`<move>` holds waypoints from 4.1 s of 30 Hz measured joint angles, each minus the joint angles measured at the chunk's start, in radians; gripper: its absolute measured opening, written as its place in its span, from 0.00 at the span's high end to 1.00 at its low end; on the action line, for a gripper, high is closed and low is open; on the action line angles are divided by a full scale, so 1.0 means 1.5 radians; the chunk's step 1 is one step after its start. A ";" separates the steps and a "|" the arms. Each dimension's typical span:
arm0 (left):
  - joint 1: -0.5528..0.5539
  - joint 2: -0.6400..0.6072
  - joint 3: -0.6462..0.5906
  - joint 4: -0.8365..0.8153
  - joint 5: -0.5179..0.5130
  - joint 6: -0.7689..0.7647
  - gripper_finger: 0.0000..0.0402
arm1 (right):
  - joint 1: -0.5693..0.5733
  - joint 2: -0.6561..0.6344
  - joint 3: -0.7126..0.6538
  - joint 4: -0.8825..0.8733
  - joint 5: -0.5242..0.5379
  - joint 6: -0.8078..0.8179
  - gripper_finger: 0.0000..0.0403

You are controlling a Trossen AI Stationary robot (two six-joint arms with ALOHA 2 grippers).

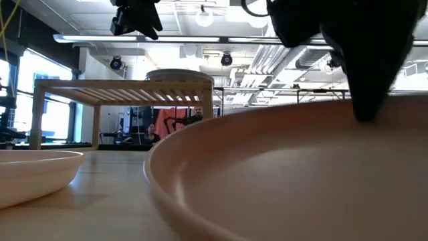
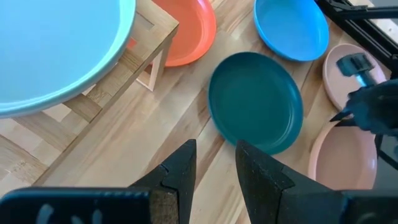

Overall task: Place and stack plates onto a shelf
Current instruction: Stack the brown plate on top of the light blue plate on the shelf

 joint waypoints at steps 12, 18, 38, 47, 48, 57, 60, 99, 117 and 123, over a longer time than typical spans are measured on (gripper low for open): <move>0.000 0.000 0.000 0.000 0.000 0.074 0.75 | -0.040 -0.001 0.113 -0.126 0.062 -0.021 1.00; 0.000 0.000 0.000 0.000 0.000 0.052 0.75 | -0.072 -0.001 0.172 -0.181 0.073 -0.051 1.00; 0.000 0.000 0.000 0.001 0.000 0.034 0.75 | -0.244 -0.001 0.356 -0.301 0.125 -0.191 1.00; 0.000 0.000 0.000 0.001 0.000 0.033 0.75 | -0.300 -0.001 0.367 -0.303 0.125 -0.236 1.00; 0.000 0.000 0.000 0.002 0.000 0.033 0.75 | -0.306 -0.001 0.367 -0.303 0.125 -0.242 1.00; 0.000 0.000 0.000 0.002 0.000 0.033 0.75 | -0.346 -0.001 0.367 -0.279 0.114 -0.288 1.00; 0.000 0.003 0.000 0.002 0.000 0.033 0.75 | -0.352 -0.001 0.367 -0.255 0.105 -0.300 1.00; 0.002 0.043 0.000 0.001 -0.017 0.058 0.91 | -0.356 -0.034 0.367 -0.208 0.082 -0.307 1.00; 0.002 0.043 0.000 0.001 -0.026 0.058 0.99 | -0.356 -0.034 0.367 -0.208 0.037 -0.321 0.95; 0.002 0.043 0.000 0.001 -0.024 0.061 1.00 | -0.356 -0.034 0.367 -0.205 0.040 -0.317 0.79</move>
